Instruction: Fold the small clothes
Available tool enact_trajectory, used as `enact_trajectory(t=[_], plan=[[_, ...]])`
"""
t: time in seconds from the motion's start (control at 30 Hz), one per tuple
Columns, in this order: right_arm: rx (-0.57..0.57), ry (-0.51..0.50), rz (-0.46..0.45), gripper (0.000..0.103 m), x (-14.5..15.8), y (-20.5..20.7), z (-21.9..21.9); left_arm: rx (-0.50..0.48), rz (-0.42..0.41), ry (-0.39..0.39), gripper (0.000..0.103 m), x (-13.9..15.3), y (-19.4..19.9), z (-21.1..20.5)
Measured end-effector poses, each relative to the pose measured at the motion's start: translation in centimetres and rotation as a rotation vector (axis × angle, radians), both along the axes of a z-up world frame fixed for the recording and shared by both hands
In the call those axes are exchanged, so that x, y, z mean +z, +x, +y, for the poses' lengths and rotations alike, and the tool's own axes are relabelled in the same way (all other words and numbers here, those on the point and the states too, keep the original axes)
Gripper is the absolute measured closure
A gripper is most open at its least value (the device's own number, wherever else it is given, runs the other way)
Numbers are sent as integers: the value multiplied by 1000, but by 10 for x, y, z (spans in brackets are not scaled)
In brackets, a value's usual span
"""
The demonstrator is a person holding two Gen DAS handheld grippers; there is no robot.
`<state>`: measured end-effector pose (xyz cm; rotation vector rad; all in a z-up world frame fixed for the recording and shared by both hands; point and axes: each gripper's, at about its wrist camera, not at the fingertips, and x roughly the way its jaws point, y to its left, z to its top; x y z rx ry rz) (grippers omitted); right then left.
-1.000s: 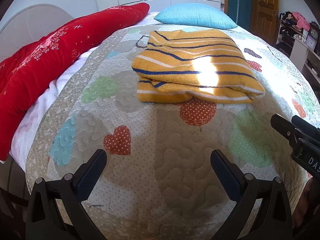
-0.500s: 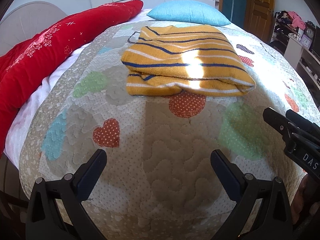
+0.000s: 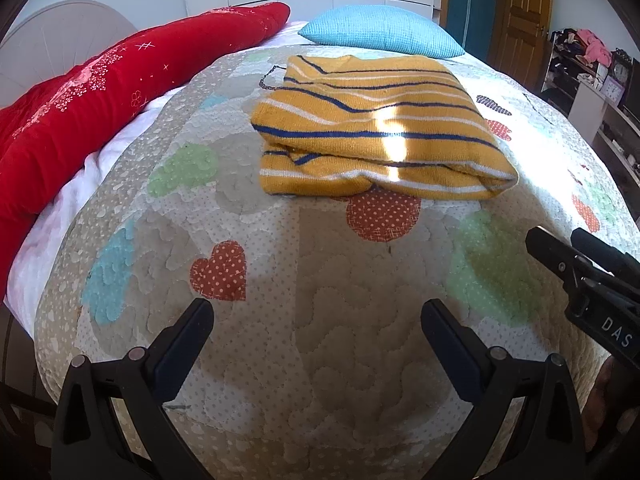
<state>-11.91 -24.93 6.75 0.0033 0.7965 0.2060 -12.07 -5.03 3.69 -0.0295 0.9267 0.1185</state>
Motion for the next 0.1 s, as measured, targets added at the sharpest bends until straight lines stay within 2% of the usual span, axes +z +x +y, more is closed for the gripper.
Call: enact_trajectory(t=[0.1], plan=[[3, -2, 6, 18, -1, 1, 1, 5, 8, -44, 0, 1, 5, 9]])
